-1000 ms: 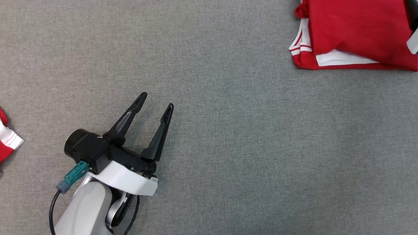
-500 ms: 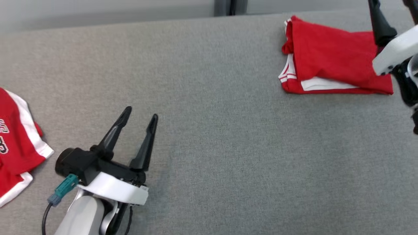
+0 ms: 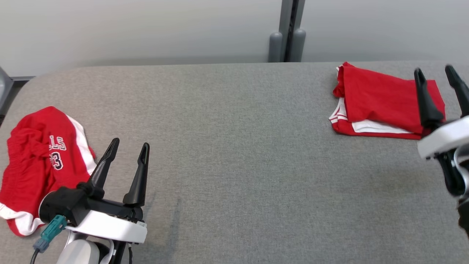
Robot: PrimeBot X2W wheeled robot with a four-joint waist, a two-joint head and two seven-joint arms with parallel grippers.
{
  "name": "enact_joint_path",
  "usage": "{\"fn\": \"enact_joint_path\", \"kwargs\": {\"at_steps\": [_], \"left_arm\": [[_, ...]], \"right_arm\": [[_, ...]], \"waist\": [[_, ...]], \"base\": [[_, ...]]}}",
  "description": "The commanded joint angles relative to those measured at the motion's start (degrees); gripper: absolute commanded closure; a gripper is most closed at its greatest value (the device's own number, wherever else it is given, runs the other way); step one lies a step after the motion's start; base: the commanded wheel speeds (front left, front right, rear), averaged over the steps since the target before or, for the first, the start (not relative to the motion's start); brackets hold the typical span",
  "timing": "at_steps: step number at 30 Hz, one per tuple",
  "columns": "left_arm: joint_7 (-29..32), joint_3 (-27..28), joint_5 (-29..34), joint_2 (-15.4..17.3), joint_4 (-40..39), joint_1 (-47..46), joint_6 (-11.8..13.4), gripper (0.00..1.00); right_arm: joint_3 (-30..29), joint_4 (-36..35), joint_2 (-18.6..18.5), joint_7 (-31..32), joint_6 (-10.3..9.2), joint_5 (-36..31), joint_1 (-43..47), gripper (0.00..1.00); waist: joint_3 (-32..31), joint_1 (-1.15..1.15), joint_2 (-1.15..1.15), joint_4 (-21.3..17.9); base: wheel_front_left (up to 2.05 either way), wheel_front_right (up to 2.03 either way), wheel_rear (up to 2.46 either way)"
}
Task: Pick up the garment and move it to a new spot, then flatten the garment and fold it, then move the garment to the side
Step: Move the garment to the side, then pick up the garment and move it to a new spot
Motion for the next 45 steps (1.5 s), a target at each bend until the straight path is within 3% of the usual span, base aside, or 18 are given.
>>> {"fn": "enact_joint_path", "kwargs": {"at_steps": [1, 10, 19, 26, 45], "left_arm": [[-0.18, 0.59, 0.46, 0.09, -0.09, 0.49, 0.07, 0.00], [-0.18, 4.73, -0.08, -2.15, 0.43, 5.16, 0.24, 0.00], [-0.18, 8.91, 0.62, -4.40, -0.07, 11.17, 0.15, 0.00], [-0.18, 10.36, 1.31, -5.44, -0.12, 13.03, 0.05, 0.00], [-0.18, 8.74, 2.33, -6.57, -0.29, 13.30, -0.06, 0.00]], "right_arm": [[-1.87, -1.58, 0.73, -0.45, 0.02, -0.93, 2.94, 0.00], [-11.66, -12.69, 8.44, -1.41, 0.02, -6.69, 19.20, 0.00], [-12.69, -18.78, 13.81, -1.83, 0.02, -11.24, 28.61, 0.00], [-13.19, -21.45, 16.08, -1.77, 0.02, -12.93, 32.97, 0.00], [-13.53, -20.88, 16.90, -1.77, 0.02, -14.17, 34.00, 0.00]], "waist": [[-1.35, 0.00, 0.00, 1.41], [-3.68, 0.00, 0.00, 1.41], [-5.54, 0.00, 0.00, 0.17], [-6.65, 0.00, 0.00, 0.33], [-7.01, 0.00, 0.00, 0.72]], "base": [[0.00, 0.00, 0.00], [0.00, 0.00, 0.00], [0.00, 0.00, 0.00], [0.00, 0.00, 0.00], [0.00, 0.00, 0.00]]}}
